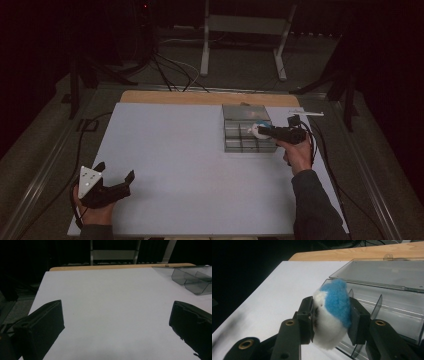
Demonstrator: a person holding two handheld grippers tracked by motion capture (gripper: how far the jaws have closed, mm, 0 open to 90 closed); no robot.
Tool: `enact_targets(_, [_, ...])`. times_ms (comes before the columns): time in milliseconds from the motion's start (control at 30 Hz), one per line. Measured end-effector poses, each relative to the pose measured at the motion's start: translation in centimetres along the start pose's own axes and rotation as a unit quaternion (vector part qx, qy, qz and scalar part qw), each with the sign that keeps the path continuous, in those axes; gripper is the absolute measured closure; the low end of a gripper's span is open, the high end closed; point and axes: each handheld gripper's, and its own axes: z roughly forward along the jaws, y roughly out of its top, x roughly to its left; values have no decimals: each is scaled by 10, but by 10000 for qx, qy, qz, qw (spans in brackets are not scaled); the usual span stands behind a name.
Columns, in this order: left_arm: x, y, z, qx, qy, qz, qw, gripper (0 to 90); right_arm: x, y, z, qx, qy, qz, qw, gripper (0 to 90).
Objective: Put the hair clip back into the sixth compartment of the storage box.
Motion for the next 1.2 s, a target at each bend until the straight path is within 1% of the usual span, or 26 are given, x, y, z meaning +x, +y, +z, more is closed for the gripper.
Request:
enact_targets(267, [0, 0, 0, 0, 20, -8, 10000, 8, -8, -2, 3, 61, -25, 41, 10000, 607])
enact_targets(633, [1, 0, 0, 1, 36, -30, 10000, 8, -14, -3, 7, 148, -82, 86, 9998, 607])
enact_targets(667, [1, 0, 0, 2, 40, -31, 10000, 8, -15, -4, 7, 172, -98, 134, 9997, 607])
enact_targets(1200, [2, -1, 0, 1, 64, -52, 10000, 8, -25, -9, 12, 347, -180, 262, 9989, 606])
